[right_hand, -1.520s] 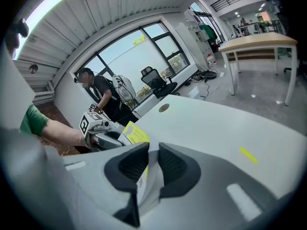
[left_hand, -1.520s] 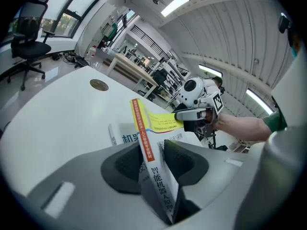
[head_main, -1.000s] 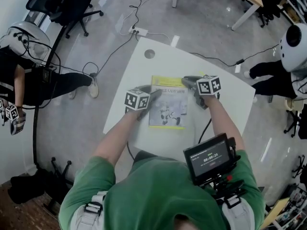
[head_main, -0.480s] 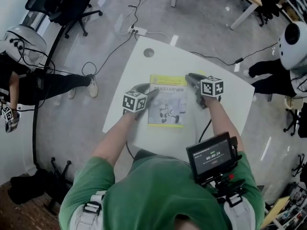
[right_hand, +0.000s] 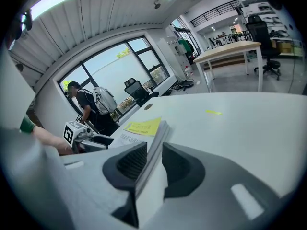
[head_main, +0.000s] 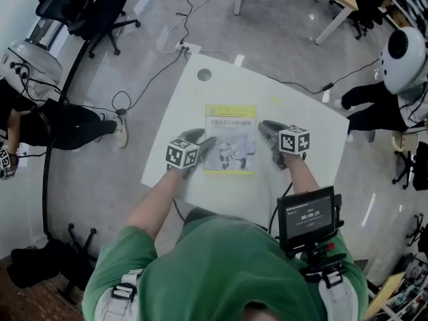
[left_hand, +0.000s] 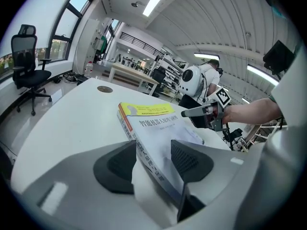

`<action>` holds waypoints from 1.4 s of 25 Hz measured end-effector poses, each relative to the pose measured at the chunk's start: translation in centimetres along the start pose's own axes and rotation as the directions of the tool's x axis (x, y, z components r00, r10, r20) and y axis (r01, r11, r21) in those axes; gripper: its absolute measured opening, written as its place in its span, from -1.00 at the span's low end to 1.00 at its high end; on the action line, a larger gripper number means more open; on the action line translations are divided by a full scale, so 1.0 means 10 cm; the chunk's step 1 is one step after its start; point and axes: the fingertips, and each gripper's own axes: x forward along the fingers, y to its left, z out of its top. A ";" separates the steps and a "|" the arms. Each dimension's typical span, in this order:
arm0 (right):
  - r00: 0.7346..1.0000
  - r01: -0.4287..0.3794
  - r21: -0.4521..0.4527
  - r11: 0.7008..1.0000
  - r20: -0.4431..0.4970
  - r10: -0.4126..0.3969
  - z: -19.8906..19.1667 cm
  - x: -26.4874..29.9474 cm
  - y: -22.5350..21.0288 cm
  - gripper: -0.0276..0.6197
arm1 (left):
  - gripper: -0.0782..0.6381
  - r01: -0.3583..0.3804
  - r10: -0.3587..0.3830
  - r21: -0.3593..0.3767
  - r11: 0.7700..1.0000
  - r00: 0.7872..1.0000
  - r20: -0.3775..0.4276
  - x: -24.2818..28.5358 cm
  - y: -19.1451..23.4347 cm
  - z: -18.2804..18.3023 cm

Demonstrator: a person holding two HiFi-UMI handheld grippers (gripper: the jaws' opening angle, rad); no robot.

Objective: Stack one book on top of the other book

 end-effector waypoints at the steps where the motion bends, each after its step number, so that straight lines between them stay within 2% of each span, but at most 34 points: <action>1: 1.000 -0.004 0.002 1.000 -0.010 0.004 -0.07 -0.01 0.03 -0.64 | -0.12 0.001 -0.001 -0.003 1.000 1.000 0.001 -0.01 -0.02 -0.03; 4: 0.999 -0.030 0.015 0.999 -0.033 0.031 -0.24 -0.04 0.15 -0.63 | -0.12 0.002 -0.002 -0.012 1.000 1.000 0.005 -0.08 -0.07 -0.13; 7: 0.998 -0.050 0.046 0.998 -0.046 0.053 -0.41 -0.10 0.25 -0.45 | -0.12 0.010 -0.010 -0.019 1.000 1.000 0.004 -0.18 -0.18 -0.27; 11: 0.994 -0.077 0.075 0.994 -0.076 0.082 -0.71 -0.21 0.46 -0.34 | -0.12 0.026 -0.026 -0.026 0.999 1.000 0.005 -0.34 -0.37 -0.49; 17: 0.984 -0.131 0.116 0.985 -0.106 0.143 -0.99 -0.15 0.68 -0.29 | -0.12 0.019 -0.018 -0.053 0.998 1.000 0.024 -0.35 -0.39 -0.51; 22: 0.986 -0.139 0.139 0.981 -0.069 0.149 -1.01 -0.15 0.71 -0.29 | -0.12 0.017 -0.016 -0.066 0.998 1.000 0.025 -0.35 -0.45 -0.54; 29: 0.986 -0.136 0.122 0.983 -0.077 0.146 -1.02 -0.13 0.72 -0.29 | -0.19 0.010 -0.009 -0.068 0.998 1.000 0.025 -0.31 -0.45 -0.59; 35: 0.991 -0.085 0.074 0.994 -0.098 0.092 -1.05 -0.12 0.73 -0.29 | -0.23 -0.008 0.009 -0.065 0.998 1.000 0.019 -0.30 -0.42 -0.57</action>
